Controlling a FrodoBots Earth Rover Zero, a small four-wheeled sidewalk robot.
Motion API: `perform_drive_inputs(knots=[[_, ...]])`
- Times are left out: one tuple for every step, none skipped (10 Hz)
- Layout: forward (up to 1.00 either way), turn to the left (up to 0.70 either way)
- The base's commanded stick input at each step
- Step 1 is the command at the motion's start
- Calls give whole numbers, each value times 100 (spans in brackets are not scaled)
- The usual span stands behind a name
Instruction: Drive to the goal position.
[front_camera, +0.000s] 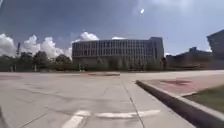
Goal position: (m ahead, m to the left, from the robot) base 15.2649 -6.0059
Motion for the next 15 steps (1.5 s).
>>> perform_drive_inputs(knots=[[100,0],[100,0],[100,0],[100,0],[100,0],[100,0],[100,0],[100,0],[100,-26],[100,-27],[100,-27],[100,-27],[100,-1],[100,0],[100,0]])
